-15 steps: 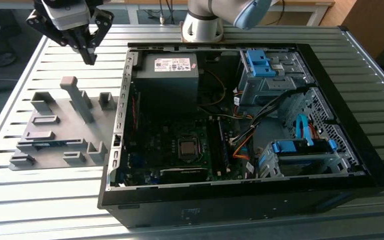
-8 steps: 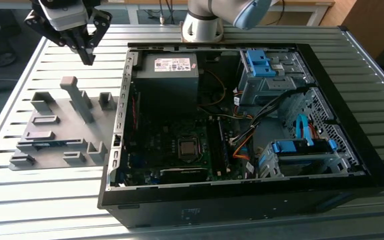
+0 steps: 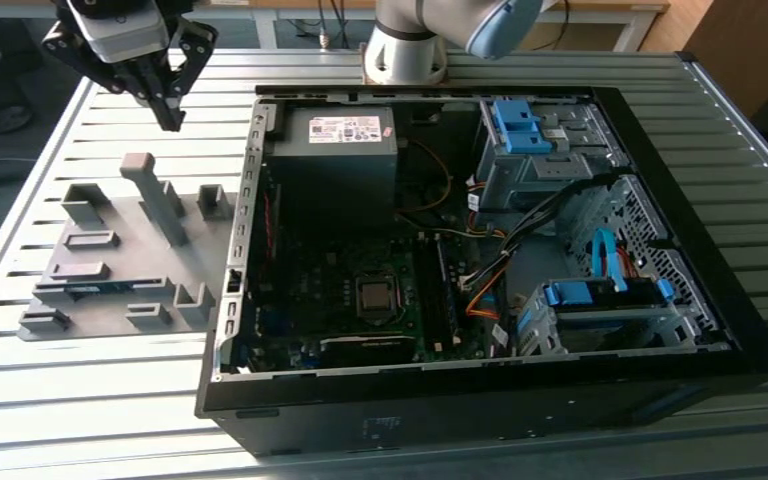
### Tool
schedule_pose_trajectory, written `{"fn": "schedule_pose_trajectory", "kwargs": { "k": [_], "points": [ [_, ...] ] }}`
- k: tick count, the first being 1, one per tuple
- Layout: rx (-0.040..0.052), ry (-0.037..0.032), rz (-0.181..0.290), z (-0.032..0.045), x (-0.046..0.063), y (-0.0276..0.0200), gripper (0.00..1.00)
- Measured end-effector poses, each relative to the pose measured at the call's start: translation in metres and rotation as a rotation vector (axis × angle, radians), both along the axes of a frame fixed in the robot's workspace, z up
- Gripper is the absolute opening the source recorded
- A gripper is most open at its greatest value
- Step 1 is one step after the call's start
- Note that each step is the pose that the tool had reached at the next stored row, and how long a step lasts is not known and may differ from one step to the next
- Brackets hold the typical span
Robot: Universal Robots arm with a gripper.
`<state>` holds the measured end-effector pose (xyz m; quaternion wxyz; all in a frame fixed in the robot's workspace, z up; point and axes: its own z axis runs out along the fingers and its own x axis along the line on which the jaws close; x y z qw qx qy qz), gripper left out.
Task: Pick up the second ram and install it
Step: 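Reach for the second ram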
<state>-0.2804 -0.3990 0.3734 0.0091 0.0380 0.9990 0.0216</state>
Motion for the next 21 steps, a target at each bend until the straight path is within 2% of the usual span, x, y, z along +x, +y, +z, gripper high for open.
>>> {"fn": "schedule_pose_trajectory", "kwargs": {
  "k": [21],
  "points": [
    [-0.0001,0.0001,0.000,-0.0008,-0.011,0.0000,0.11]
  ]
}}
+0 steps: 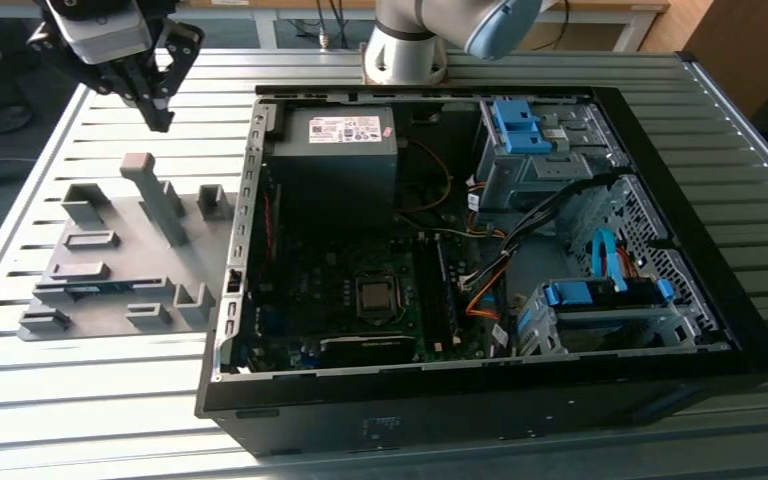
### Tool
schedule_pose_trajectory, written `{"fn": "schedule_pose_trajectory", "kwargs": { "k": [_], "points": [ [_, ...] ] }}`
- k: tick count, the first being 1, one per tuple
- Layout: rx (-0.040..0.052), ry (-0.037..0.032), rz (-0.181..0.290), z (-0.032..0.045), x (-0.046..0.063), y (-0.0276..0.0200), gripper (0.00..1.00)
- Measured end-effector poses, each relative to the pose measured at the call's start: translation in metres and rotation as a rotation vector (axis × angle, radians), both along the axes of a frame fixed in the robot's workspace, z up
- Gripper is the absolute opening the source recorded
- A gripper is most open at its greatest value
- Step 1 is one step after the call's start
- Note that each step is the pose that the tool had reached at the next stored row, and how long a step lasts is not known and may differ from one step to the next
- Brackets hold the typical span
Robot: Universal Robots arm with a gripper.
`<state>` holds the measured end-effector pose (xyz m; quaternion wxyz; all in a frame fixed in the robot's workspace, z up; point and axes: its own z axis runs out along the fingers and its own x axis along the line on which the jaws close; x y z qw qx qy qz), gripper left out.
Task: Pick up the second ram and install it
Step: 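Reach for the second ram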
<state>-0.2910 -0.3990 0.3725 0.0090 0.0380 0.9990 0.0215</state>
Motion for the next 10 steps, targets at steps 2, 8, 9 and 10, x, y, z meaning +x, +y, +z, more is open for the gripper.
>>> {"fn": "schedule_pose_trajectory", "kwargs": {
  "k": [2,8,9,10],
  "points": [
    [0.0001,-0.0001,0.000,-0.0002,-0.0012,0.0000,0.11],
    [0.0001,-0.0001,0.000,-0.0005,-0.0043,0.0000,0.11],
    [0.0001,-0.0001,0.000,-0.0005,-0.0048,0.0000,0.11],
    [0.0001,-0.0001,0.000,-0.0005,-0.0053,0.0000,0.11]
  ]
}}
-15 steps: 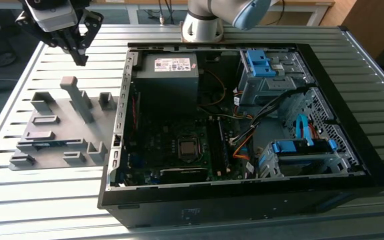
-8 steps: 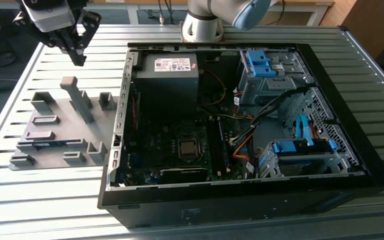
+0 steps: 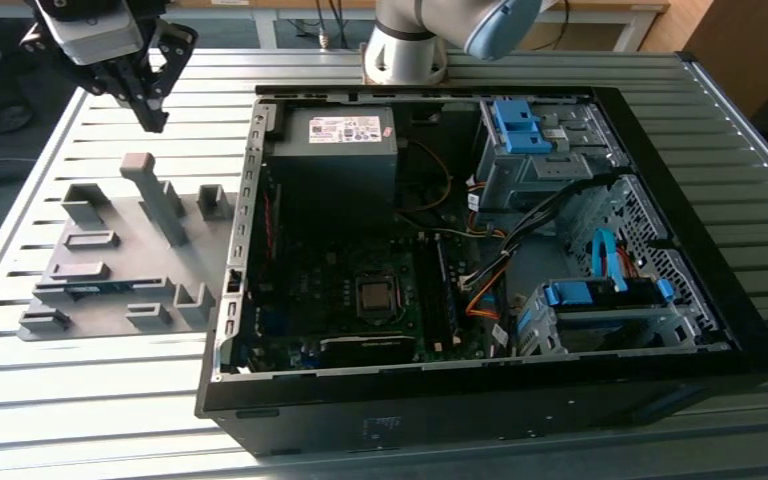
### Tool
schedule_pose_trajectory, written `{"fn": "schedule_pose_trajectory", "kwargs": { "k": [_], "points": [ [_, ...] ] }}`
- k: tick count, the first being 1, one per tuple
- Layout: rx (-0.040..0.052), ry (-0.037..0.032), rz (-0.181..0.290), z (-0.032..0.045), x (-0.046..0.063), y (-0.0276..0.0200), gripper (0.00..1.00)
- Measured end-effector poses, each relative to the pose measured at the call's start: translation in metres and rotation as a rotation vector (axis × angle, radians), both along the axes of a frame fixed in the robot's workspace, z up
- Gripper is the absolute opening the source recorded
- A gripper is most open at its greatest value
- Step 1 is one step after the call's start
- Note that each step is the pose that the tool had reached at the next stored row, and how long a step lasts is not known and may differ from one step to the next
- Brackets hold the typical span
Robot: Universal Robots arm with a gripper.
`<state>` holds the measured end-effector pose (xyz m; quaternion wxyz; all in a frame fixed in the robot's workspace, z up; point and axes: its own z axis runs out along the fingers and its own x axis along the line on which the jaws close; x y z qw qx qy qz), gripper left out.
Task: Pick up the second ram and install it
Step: 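Reach for the second ram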
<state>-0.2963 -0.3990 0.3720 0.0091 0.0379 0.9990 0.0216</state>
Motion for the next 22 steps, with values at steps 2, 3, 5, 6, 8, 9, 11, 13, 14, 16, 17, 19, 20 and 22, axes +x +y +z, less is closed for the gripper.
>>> {"fn": "schedule_pose_trajectory", "kwargs": {
  "k": [2,3,5,6,8,9,11,13,14,16,17,19,20,22],
  "points": [
    [0.0000,0.0000,0.000,-0.0001,-0.001,0.0000,0.11],
    [0.0000,0.0000,0.000,-0.0001,-0.001,0.0000,0.11],
    [0.0000,0.0000,0.000,-0.0002,-0.002,0.0000,0.11],
    [0.0000,0.0000,0.000,-0.0002,-0.003,0.0000,0.11],
    [0.0000,0.0000,0.000,-0.0003,-0.004,0.0000,0.11],
    [0.0001,-0.0001,0.000,-0.0004,-0.006,0.0000,0.11],
    [0.0000,-0.0001,0.000,-0.0005,-0.008,0.0000,0.11],
    [0.0000,-0.0001,0.000,-0.0007,-0.011,-0.0001,0.11],
    [0.0000,0.0000,0.000,-0.0007,-0.012,-0.0002,0.11],
    [-0.0001,0.0000,0.000,-0.0009,-0.014,-0.0008,0.11],
    [0.0000,0.0000,0.000,-0.0009,-0.015,-0.0013,0.11],
    [0.0000,0.0000,0.000,-0.0011,-0.018,-0.0022,0.11],
    [0.0000,-0.0001,0.000,-0.0012,-0.027,-0.0036,0.11],
    [-0.0003,0.0000,0.000,-0.0012,-0.034,-0.0040,0.11]
  ]
}}
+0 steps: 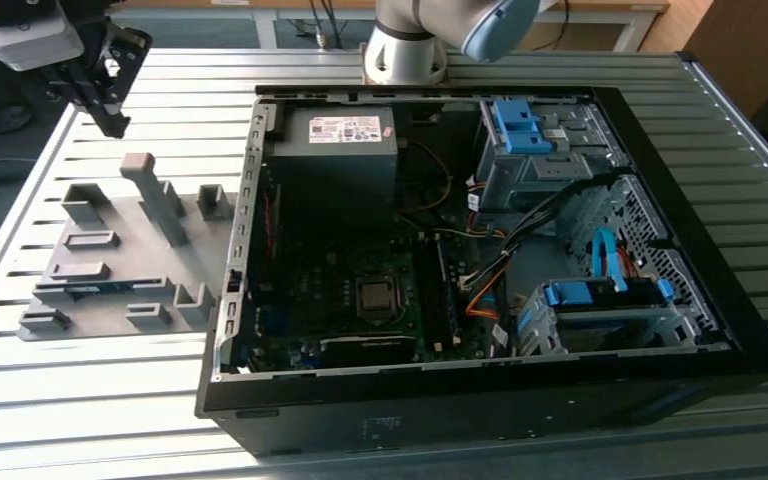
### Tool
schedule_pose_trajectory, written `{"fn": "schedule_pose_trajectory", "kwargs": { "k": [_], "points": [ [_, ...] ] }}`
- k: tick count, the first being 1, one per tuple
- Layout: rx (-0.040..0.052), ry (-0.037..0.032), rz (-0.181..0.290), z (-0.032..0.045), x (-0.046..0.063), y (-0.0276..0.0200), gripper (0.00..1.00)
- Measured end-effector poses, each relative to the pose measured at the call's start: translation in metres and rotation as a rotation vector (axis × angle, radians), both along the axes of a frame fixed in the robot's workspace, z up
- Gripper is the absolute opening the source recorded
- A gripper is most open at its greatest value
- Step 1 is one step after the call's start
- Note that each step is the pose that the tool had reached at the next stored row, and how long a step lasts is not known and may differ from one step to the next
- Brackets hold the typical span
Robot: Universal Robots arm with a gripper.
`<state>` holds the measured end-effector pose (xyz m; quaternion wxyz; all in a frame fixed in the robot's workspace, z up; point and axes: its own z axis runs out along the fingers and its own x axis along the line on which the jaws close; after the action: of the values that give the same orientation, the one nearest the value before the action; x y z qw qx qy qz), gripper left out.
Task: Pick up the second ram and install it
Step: 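Reach for the second ram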
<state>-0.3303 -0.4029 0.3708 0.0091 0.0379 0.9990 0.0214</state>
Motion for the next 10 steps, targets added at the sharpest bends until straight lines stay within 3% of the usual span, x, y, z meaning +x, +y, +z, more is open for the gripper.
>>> {"fn": "schedule_pose_trajectory", "kwargs": {
  "k": [3,6,10],
  "points": [
    [-0.0040,-0.0001,0.000,-0.0001,-0.0014,-0.0012,0.11],
    [-0.0187,0.0000,0.002,0.0000,-0.0019,-0.0018,0.11],
    [-0.0188,-0.0003,0.024,-0.0005,-0.0053,-0.0032,0.11]
  ]
}}
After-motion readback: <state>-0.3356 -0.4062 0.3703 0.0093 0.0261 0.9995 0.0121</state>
